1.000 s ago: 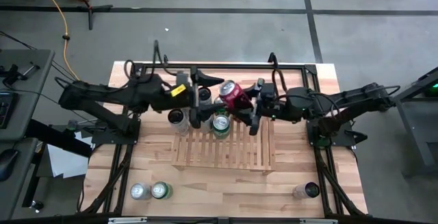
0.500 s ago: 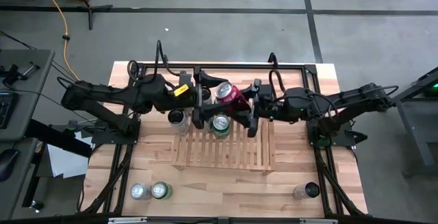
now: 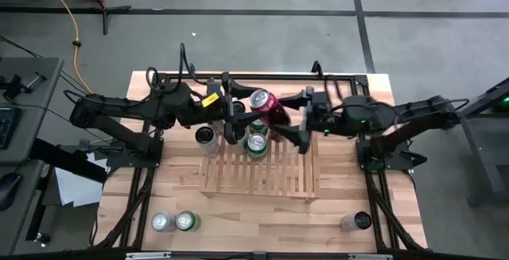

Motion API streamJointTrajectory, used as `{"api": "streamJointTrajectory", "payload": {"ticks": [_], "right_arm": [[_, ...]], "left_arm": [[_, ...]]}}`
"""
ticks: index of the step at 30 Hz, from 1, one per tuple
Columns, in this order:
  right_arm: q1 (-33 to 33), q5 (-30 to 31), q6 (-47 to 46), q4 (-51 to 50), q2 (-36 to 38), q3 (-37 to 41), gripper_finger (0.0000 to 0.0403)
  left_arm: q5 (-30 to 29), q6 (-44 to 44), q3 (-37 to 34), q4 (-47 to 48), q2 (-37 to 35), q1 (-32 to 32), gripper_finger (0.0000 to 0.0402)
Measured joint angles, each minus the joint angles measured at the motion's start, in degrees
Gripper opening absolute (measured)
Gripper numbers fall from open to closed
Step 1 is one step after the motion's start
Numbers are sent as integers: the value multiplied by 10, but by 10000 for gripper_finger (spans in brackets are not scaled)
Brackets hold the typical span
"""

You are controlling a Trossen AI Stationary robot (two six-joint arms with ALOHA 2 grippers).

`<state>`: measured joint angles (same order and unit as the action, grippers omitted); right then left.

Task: Place canned beverage on shelf
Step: Put the red soda can aligned with other red soda can on the shelf

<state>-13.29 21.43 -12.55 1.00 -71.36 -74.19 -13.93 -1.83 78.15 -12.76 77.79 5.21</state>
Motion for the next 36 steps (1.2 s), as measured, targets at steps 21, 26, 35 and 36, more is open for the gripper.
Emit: {"api": "streamJointTrajectory", "payload": {"ticks": [21, 26, 35, 36], "right_arm": [[-18, 130, -66, -182, 154, 0, 385], [-18, 135, -69, -192, 152, 0, 385], [-18, 135, -69, -198, 151, 0, 385], [-18, 135, -69, -200, 151, 0, 385]], "left_arm": [[58, 38, 143, 147, 156, 39, 267], [19, 46, 165, 153, 209, 43, 267], [-88, 44, 166, 241, 225, 71, 267], [-94, 37, 166, 251, 225, 74, 267]]}}
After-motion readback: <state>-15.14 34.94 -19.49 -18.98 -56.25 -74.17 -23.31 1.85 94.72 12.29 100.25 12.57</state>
